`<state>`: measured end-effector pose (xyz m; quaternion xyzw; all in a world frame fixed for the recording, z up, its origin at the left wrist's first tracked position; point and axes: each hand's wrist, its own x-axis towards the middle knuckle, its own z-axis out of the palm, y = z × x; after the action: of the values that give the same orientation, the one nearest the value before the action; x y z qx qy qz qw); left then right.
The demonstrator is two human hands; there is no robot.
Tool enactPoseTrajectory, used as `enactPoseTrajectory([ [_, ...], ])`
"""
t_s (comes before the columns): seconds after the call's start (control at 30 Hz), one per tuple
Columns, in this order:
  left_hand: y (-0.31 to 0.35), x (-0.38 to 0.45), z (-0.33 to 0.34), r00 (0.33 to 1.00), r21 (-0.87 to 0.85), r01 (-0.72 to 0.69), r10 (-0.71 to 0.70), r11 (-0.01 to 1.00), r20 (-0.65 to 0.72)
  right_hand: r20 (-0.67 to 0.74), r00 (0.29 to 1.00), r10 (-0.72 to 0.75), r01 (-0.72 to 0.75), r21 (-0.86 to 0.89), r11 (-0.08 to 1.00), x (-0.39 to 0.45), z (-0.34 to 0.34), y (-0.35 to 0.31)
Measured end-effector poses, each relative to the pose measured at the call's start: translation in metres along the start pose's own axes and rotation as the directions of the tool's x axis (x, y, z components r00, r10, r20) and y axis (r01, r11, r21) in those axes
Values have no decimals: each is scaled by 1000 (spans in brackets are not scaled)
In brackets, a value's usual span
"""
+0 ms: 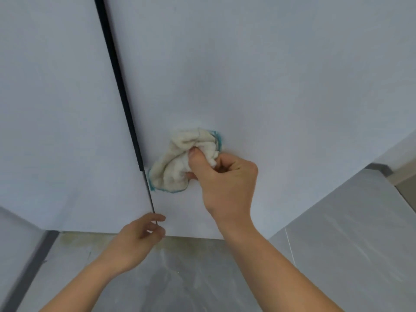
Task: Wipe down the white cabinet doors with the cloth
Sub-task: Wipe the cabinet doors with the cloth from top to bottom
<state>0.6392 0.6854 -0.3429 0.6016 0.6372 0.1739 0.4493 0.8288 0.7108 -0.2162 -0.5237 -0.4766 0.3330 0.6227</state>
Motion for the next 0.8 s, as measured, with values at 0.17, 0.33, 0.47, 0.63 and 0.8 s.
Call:
enactPoseTrajectory([
  [0.17,98,-50,-62,999,112,-41,44,993,-25,6,993,114,-115,66,991,28,-8,-107],
  [0.33,201,-100,-152,985,158,-54,79,986,-156,-34,995,93,-94,-41,995,56,-28,-192],
  [0.47,277,-162,-206,983,126,-60,80,990,-163,-29,976,218,-218,-245,945,49,-66,-194],
  [0.63,334,-204,-240,976,90,-108,123,990,-181,-123,861,494,-486,-485,727,43,-99,-143],
  [0.8,363,-197,-241,967,123,-145,167,982,-190,-206,843,497,-536,-404,741,40,-84,-173],
])
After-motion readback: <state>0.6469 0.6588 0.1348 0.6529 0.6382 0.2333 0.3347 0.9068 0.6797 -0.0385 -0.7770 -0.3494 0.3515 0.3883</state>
